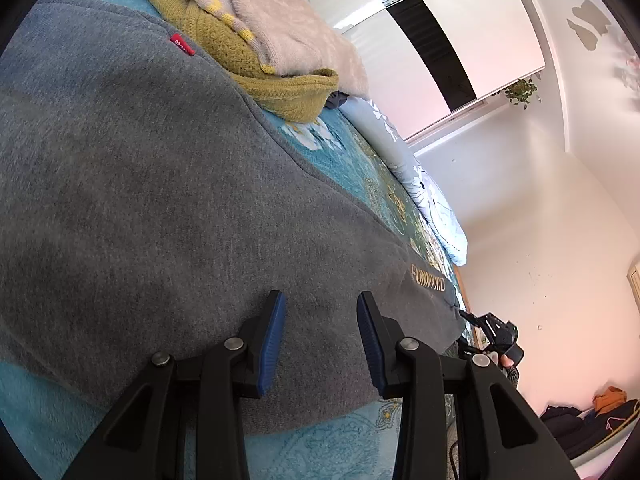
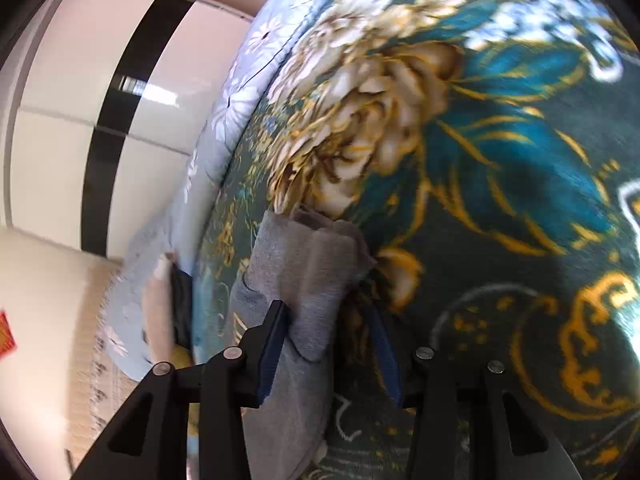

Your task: Fold clothes

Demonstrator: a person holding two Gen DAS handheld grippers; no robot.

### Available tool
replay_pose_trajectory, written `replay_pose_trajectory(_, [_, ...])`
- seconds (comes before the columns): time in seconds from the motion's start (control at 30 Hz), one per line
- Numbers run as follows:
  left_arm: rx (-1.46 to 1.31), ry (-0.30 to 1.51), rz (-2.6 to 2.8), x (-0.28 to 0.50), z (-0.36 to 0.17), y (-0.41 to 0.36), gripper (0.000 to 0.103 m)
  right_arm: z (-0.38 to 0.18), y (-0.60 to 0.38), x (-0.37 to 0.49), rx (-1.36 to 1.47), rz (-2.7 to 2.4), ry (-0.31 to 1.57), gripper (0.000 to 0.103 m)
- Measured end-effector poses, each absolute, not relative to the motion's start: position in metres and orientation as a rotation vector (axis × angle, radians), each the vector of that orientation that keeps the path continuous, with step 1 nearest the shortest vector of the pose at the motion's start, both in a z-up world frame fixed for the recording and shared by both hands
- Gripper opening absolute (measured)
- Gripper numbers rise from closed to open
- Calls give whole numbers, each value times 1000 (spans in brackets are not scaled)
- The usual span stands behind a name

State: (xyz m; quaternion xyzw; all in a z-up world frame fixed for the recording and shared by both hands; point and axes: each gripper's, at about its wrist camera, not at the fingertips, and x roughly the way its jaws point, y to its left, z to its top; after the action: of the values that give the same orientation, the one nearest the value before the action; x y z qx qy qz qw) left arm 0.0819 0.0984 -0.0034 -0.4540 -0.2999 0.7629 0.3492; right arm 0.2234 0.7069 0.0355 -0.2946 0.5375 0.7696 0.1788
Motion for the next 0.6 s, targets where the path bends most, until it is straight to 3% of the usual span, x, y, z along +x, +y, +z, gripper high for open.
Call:
replay_pose_trajectory(0.23, [-1175, -771, 1980, 82, -4, 99, 38, 45, 688, 196, -900, 2270, 1286, 44])
replay_pose_trajectory(0.3, [-1174, -771, 1981, 82, -4, 99, 38, 52, 683, 197, -872, 2294, 1219, 17])
replay_pose_trajectory(0.43, [-1173, -769, 1981, 82, -4, 99, 38, 96, 673, 224, -527, 2519, 1175, 16])
replay_pose_trajectory(0.5, [-1172, -772, 1979, 83, -4, 99, 38, 89, 674, 220, -608, 2455, 1113, 16])
replay_pose_trajectory(0.6, [-1172, -773, 1978, 83, -4, 99, 38, 40, 696, 213, -864, 2211, 1250, 16])
